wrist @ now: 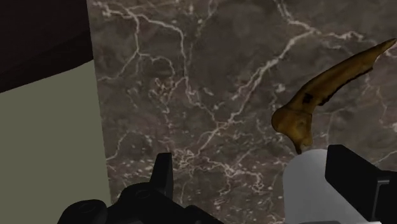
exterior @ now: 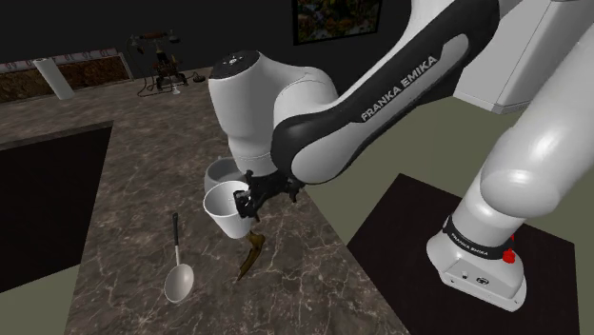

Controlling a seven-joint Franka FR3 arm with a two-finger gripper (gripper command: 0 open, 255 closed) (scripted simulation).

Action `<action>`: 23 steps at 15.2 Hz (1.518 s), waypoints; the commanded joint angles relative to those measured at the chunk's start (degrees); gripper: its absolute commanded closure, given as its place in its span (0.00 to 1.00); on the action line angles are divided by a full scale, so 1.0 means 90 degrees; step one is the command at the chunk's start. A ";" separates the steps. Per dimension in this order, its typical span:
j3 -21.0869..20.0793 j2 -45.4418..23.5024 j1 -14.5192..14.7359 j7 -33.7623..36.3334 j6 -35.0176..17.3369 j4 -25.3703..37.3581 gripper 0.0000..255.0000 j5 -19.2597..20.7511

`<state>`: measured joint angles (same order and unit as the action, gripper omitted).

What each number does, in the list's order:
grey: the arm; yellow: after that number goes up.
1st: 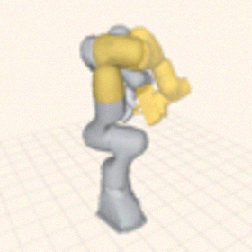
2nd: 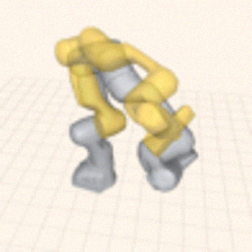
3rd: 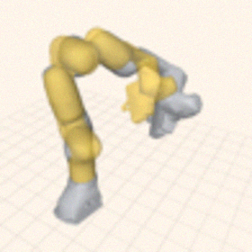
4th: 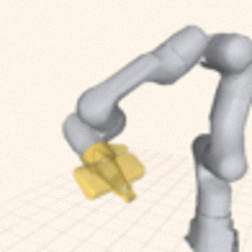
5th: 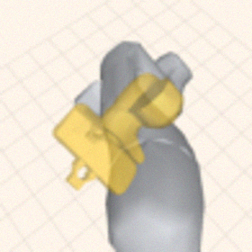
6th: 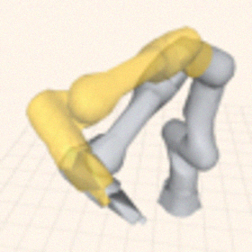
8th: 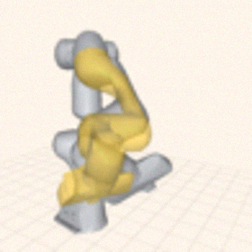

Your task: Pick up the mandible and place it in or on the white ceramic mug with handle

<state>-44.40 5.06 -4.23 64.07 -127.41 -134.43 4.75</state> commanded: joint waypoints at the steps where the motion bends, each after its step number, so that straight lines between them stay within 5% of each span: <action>1: -0.0237 -0.0816 -0.0037 0.0898 -0.0068 0.0373 0.00 0.0779; 5: -0.0058 -0.2101 0.0406 0.2149 0.0035 0.1049 0.00 0.1974; 13: 0.0259 -0.2580 0.0583 0.2509 -0.0439 0.0883 0.00 0.2527; 20: 0.0259 -0.2579 0.0583 0.2509 -0.0439 0.0883 0.00 0.2526; 21: 0.0259 -0.2579 0.0583 0.2509 -0.0439 0.0883 1.00 0.2526; 23: 0.0259 -0.2579 0.0583 0.2509 -0.0439 0.0883 1.00 0.2526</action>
<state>-42.12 -18.08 1.02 86.64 -131.43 -126.39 27.48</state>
